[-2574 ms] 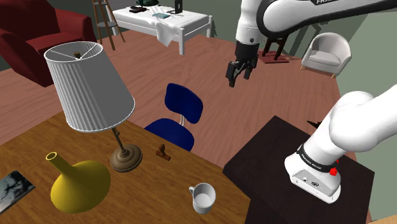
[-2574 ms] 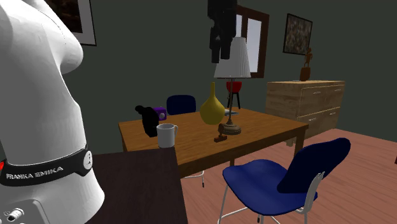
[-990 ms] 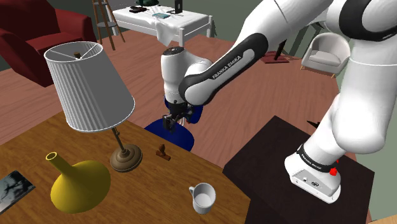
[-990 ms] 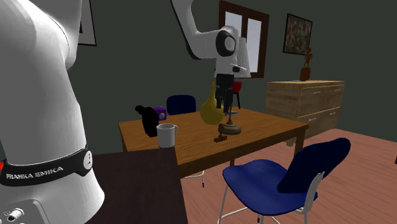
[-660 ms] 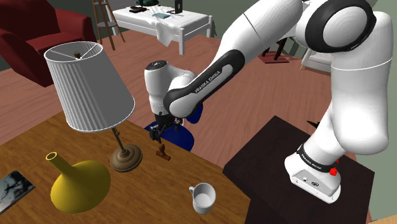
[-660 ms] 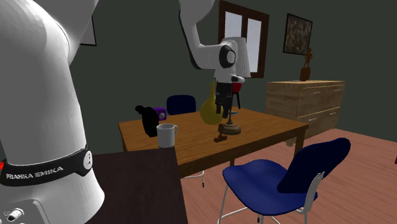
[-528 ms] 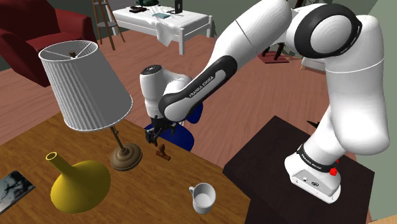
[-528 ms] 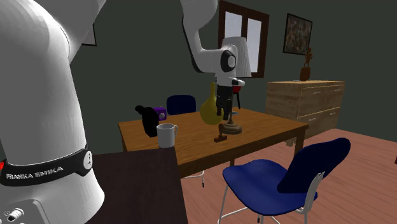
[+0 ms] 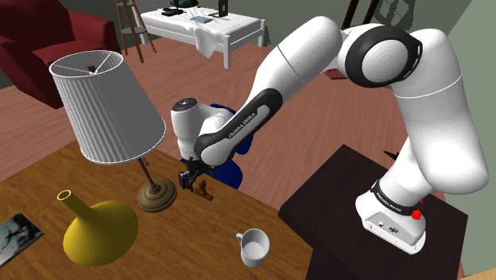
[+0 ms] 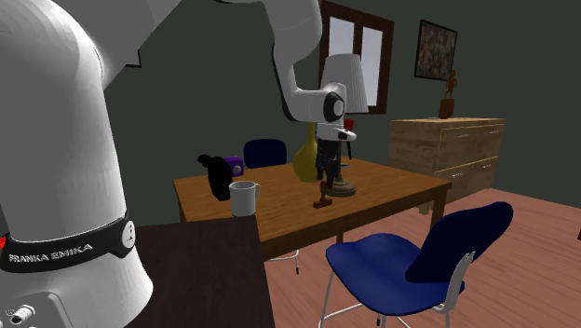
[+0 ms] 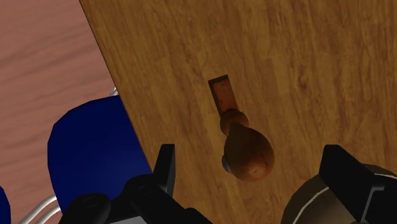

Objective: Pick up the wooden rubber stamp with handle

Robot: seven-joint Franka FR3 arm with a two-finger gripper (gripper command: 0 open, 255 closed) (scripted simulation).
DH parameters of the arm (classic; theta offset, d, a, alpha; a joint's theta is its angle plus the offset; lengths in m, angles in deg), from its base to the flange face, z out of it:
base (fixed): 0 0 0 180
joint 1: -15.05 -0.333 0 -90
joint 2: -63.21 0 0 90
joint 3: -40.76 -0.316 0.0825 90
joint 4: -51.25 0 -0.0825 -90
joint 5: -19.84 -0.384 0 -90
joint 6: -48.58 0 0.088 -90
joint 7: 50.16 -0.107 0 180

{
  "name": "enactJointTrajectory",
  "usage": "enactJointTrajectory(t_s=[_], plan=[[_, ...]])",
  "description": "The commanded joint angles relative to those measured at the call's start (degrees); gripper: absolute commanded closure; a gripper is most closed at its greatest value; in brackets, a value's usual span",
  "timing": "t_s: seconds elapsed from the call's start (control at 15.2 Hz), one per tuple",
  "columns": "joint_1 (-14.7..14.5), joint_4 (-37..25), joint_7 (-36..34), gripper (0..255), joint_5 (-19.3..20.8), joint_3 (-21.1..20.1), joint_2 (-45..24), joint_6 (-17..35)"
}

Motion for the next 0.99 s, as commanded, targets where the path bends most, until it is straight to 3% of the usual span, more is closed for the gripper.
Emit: enactJointTrajectory(t_s=[0.0, 0.07, 0.13, 0.92], plan=[[-0.2, -0.5, -0.1, 0, 0.3, 0.3, -1.2, 0.7], [-0.2, -0.5, -0.1, 0, 0.3, 0.3, -1.2, 0.7], [-0.2, -0.6, -0.1, 255, 0.3, 0.3, -1.3, 0.7], [0.1, -0.1, 0.1, 255, -0.2, -0.2, 0.6, -0.7]])
